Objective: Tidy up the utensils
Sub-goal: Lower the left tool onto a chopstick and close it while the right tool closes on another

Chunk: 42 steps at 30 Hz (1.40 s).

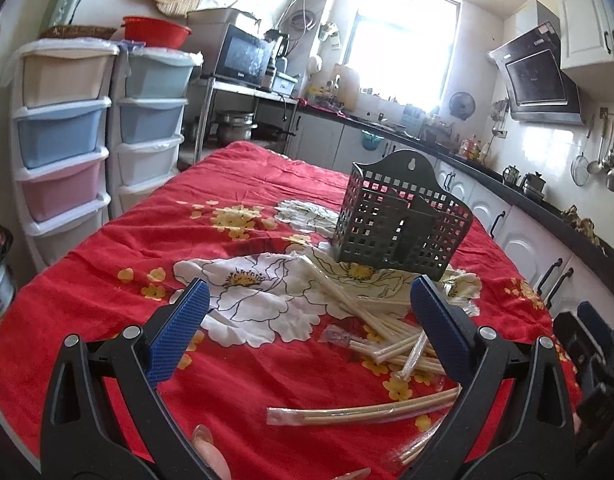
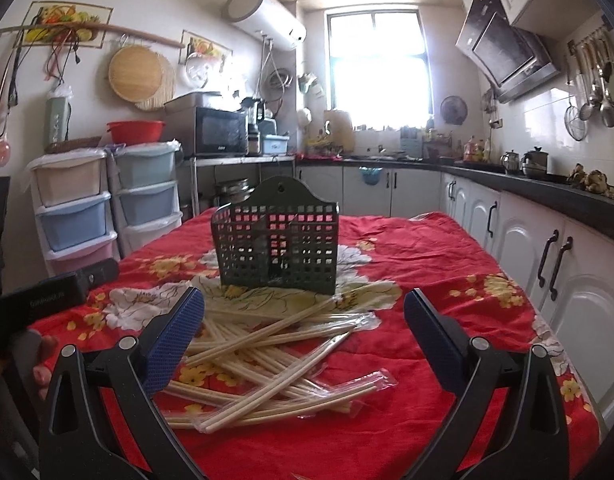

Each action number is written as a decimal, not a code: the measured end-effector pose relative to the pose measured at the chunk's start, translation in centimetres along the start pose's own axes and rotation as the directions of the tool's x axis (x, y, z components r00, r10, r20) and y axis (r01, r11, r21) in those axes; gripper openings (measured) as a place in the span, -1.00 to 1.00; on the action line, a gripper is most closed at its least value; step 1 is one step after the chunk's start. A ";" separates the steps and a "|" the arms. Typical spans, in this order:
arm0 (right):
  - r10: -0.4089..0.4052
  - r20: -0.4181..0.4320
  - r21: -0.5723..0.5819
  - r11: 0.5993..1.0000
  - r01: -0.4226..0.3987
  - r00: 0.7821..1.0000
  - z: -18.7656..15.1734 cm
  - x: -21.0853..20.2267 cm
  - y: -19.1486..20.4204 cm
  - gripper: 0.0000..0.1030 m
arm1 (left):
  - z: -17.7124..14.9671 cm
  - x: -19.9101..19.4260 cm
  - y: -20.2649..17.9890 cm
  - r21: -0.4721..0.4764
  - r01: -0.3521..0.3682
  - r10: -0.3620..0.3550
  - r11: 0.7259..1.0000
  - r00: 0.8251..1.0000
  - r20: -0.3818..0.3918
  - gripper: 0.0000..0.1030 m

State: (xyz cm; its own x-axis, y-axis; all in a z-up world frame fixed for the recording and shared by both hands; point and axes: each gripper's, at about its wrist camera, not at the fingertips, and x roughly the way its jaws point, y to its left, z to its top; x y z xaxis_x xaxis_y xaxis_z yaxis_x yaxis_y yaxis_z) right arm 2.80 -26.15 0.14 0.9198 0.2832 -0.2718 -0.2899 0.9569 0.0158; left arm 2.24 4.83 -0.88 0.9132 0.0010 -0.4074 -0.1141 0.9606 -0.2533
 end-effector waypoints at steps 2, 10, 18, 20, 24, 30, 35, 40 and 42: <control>0.010 -0.017 -0.002 1.000 -0.010 1.000 0.1 0.4 0.2 0.88 | 0.3 0.1 0.4 -0.005 0.008 -0.008 1.000 1.000 -0.003 0.80; 0.039 -0.065 -0.010 0.999 -0.040 0.997 1.1 1.9 0.2 0.88 | 1.8 1.0 0.7 -0.027 0.053 -0.054 0.998 0.998 -0.021 0.80; 0.059 -0.125 0.039 0.998 -0.055 0.990 2.9 4.4 -1.1 0.88 | 3.3 3.1 0.0 -0.028 0.121 -0.123 0.992 0.989 -0.078 0.80; 0.055 -0.144 0.047 0.998 -0.048 0.988 3.2 5.3 -1.5 0.83 | 3.6 3.8 -0.3 -0.030 0.138 -0.140 0.990 0.985 -0.103 0.80; 0.061 -0.196 0.066 0.997 -0.049 0.979 3.6 7.3 -2.5 0.65 | 3.7 5.4 -0.4 -0.059 0.178 -0.185 0.982 0.969 -0.163 0.79; 0.077 -0.284 0.096 0.994 -0.051 0.956 3.6 10.1 -3.9 0.37 | 2.9 8.2 -0.7 -0.091 0.202 -0.219 0.975 0.936 -0.275 0.46; 0.085 -0.350 0.110 0.993 -0.049 0.933 3.2 12.3 -4.9 0.13 | 1.7 9.8 -0.9 -0.122 0.233 -0.261 0.965 0.897 -0.356 0.15; 0.098 -0.397 0.116 0.992 -0.056 0.912 2.7 14.3 -5.5 0.04 | 0.6 11.4 -0.8 -0.161 0.247 -0.293 0.955 0.860 -0.418 -0.06; 0.102 -0.411 0.119 0.991 -0.057 0.906 2.4 15.0 -5.7 0.02 | 0.4 11.8 -0.7 -0.171 0.249 -0.299 0.953 0.853 -0.427 -0.17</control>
State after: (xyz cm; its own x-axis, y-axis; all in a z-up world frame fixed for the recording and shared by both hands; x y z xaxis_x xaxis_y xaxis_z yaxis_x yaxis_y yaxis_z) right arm 18.86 -27.17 -1.67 0.6954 0.3274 -0.6397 -0.3087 0.9400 0.1455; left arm 13.25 4.26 -5.10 0.6463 -0.4051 -0.6466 0.0518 0.8687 -0.4926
